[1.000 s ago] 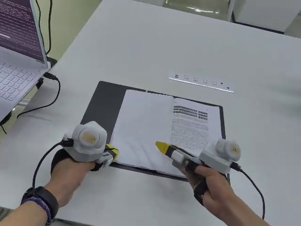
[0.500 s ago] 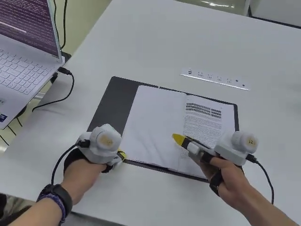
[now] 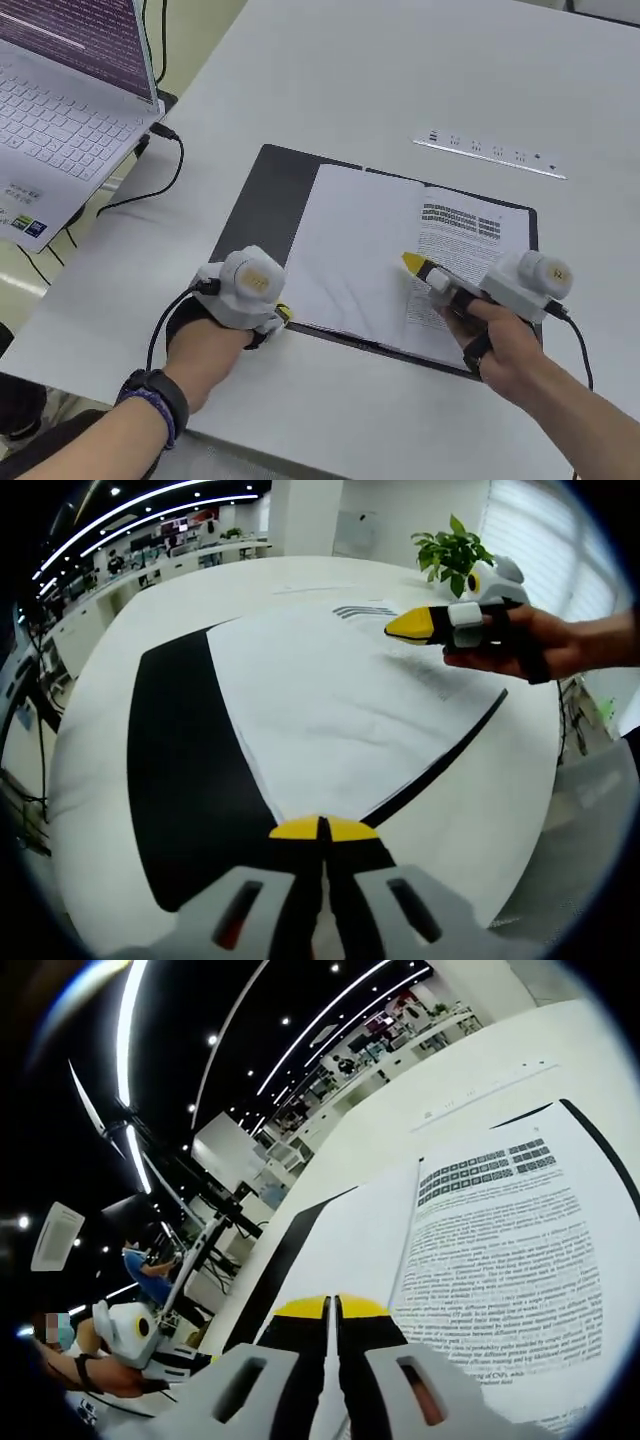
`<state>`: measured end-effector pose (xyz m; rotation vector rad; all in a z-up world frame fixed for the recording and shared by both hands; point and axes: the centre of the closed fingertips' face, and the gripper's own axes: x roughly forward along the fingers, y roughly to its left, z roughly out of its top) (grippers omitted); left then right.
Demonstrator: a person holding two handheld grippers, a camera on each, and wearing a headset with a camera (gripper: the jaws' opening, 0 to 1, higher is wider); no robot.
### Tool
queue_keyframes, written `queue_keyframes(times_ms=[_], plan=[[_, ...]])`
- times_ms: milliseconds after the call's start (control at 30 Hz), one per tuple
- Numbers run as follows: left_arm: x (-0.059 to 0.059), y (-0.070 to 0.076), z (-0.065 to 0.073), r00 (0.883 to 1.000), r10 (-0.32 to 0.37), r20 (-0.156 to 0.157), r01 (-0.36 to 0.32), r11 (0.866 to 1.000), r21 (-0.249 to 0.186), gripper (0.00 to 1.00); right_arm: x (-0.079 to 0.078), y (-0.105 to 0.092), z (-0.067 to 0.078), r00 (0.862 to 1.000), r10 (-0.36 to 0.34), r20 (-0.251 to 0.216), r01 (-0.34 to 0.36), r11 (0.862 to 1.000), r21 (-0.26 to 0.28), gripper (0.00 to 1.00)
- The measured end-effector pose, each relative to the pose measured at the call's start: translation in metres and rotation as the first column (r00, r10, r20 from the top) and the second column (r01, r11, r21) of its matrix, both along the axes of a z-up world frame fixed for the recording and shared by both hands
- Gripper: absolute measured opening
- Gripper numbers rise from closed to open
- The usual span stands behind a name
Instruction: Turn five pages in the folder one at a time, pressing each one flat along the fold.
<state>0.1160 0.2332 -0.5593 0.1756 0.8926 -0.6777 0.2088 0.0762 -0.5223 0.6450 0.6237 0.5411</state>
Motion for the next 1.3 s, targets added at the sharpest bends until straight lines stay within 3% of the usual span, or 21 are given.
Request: queue_keyframes(times_ms=[333,500,1000,1300], plan=[[0.001,0.001,0.000,0.999,0.032,-0.039,-0.034,0.999,-0.037,0.00,0.013,-0.004,-0.011,0.999,-0.042,-0.026,0.042,0.999,0.008,0.00],[0.001,0.000,0.000,0.999,0.030,-0.040,-0.031,0.999,-0.034,0.00,0.020,-0.010,-0.018,0.997,-0.070,-0.043,0.071,0.997,0.004,0.00],[0.000,0.000,0.000,0.999,0.028,-0.035,-0.028,0.999,-0.023,0.00,0.038,-0.006,-0.002,0.984,-0.173,-0.045,0.175,0.983,0.054,0.00],[0.001,0.000,0.000,0.999,0.024,-0.032,-0.025,1.000,-0.015,0.00,0.060,-0.010,0.002,0.968,-0.246,-0.046,0.249,0.965,0.080,0.00]])
